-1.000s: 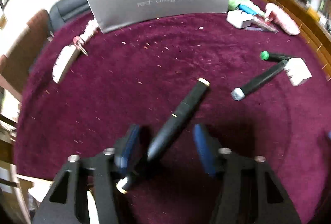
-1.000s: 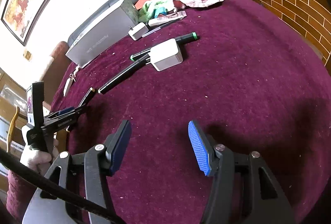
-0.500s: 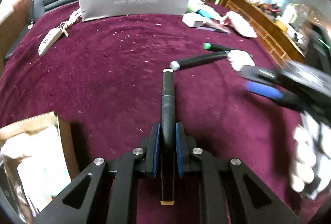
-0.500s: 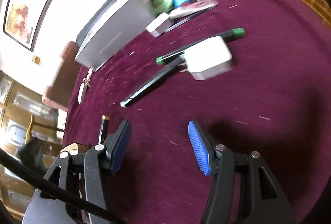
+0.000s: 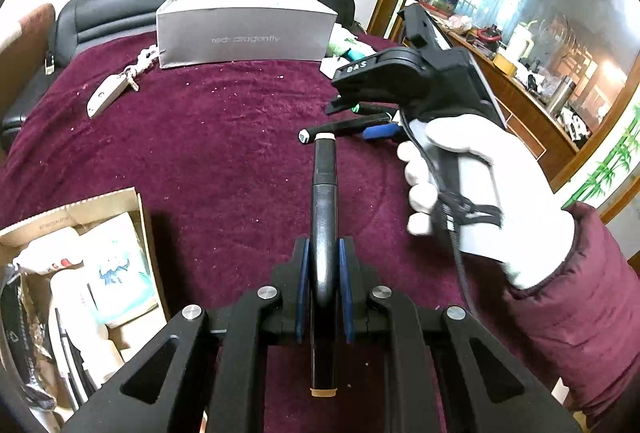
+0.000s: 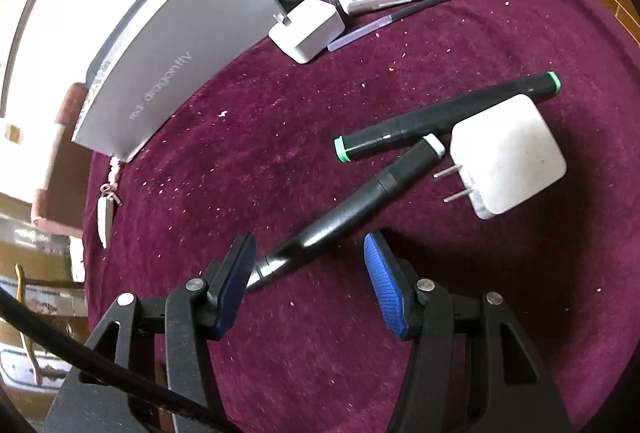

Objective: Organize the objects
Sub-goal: 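Grasp a black marker with the left gripper while the right gripper grasps another marker, then carry both black markers over the cardboard tray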

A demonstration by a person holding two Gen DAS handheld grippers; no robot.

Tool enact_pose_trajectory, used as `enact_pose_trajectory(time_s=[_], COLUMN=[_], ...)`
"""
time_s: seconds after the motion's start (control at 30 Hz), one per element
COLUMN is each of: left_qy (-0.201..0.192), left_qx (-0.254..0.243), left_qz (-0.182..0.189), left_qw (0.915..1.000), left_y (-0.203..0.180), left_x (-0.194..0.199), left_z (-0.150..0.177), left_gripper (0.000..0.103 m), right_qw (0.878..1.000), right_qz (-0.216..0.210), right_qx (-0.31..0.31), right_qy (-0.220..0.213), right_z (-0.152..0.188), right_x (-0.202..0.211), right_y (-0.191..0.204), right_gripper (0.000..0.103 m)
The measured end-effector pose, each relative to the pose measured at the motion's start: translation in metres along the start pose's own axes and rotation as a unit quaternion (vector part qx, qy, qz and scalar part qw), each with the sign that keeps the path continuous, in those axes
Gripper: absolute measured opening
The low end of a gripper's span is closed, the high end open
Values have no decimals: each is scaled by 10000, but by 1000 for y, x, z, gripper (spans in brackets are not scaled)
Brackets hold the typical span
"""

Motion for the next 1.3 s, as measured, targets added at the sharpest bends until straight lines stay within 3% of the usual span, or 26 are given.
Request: enact_pose_trajectory(time_s=[0.23, 0.5, 0.57, 0.63, 0.67, 0.93, 1.23, 1.3], left_qy=[-26, -101, -135, -171, -190, -244, -393, -438], left_qx=[171, 245, 227, 193, 184, 366, 516, 553], left_qz=[-61, -168, -202, -210, -230, -145, -134, -131], left_qw=[9998, 9995, 9994, 9994, 9994, 9989, 9978, 9974], left_y=[14, 17, 17, 17, 17, 20, 22, 22], left_x=[1, 7, 10, 13, 14, 24, 49, 56], left_z=[6, 15, 16, 19, 20, 31, 48, 53], left_gripper=[11, 11, 11, 11, 11, 11, 11, 11], right_qw=[9962, 9930, 9903, 9828, 9775, 9853, 9923, 9912], right_qz=[770, 1105, 1271, 1545, 1677, 986, -264, -438], right_qx=[369, 355, 538, 999, 1258, 1384, 1206, 1246], right_qy=[-184, -231, -178, -185, -221, -150, 87, 105], right_z=[-6, -18, -20, -18, -15, 13, 80, 93], right_x=[-8, -15, -17, -18, -18, 0, 40, 50], right_y=[12, 11, 13, 15, 14, -3, -9, 6], right_gripper=[55, 55, 46, 15, 13, 12, 12, 12])
Point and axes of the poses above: each gripper's, at about its wrist camera, not at the fingertips, and x roughly against the way its jaws point, y to its left, z to its underside, the point moved 7 cm from there along -x, roughly the way its jaws point, and after that the axes turned 5 degrees about x, right-handed, at the moved point
